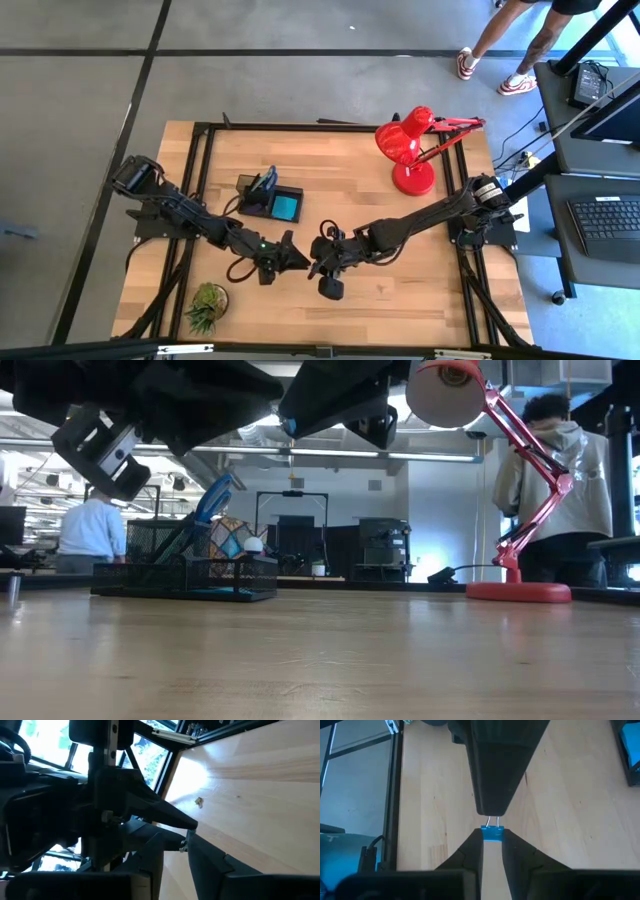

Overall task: Pick and place office supplies into organizer
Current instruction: Put the blue binder clip into the black desk organizer

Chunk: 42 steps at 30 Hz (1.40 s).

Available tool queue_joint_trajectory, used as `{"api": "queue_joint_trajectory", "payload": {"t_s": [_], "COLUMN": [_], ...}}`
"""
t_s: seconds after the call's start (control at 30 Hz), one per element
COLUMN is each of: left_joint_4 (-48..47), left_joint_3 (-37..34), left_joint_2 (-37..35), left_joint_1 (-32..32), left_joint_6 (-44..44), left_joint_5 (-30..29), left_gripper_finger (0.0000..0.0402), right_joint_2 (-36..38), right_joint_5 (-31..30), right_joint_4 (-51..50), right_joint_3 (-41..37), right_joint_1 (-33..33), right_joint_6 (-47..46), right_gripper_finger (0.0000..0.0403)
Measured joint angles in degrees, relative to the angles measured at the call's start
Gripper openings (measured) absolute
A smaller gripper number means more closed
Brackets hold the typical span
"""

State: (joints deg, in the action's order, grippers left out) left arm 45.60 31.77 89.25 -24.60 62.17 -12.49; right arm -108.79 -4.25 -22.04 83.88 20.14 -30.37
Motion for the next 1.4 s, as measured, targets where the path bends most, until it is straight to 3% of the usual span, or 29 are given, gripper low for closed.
{"api": "queue_joint_trajectory", "payload": {"t_s": [0.4,0.67,0.9,1.07,1.27,1.4], "left_joint_4": [-2.4,-3.0,-2.7,-2.7,-2.7,-2.9], "left_joint_3": [0.0,0.0,0.0,0.0,0.0,0.0], "left_joint_2": [0.0,0.0,0.0,0.0,0.0,0.0], "left_joint_1": [0.0,0.0,0.0,0.0,0.0,0.0], "left_joint_6": [-5.9,-5.9,-5.9,-5.9,-6.0,-8.7], "left_joint_5": [1.5,1.5,1.5,1.5,1.5,1.5], "left_gripper_finger": [0.0054,0.0050,0.0006,0.0004,0.0003,0.0002], "right_joint_2": [0.0,0.0,0.0,0.0,0.0,0.0], "right_joint_5": [0.0,0.0,0.0,0.1,0.0,-0.2], "right_joint_4": [0.5,0.6,0.9,0.9,0.9,0.8], "right_joint_3": [0.0,0.0,0.0,0.0,0.0,0.0], "right_joint_1": [0.0,0.0,0.0,0.0,0.0,-0.1], "right_joint_6": [0.0,-0.1,0.5,0.6,0.6,0.7], "right_gripper_finger": [0.0057,0.0057,0.0057,0.0059,0.0087,0.0126]}}
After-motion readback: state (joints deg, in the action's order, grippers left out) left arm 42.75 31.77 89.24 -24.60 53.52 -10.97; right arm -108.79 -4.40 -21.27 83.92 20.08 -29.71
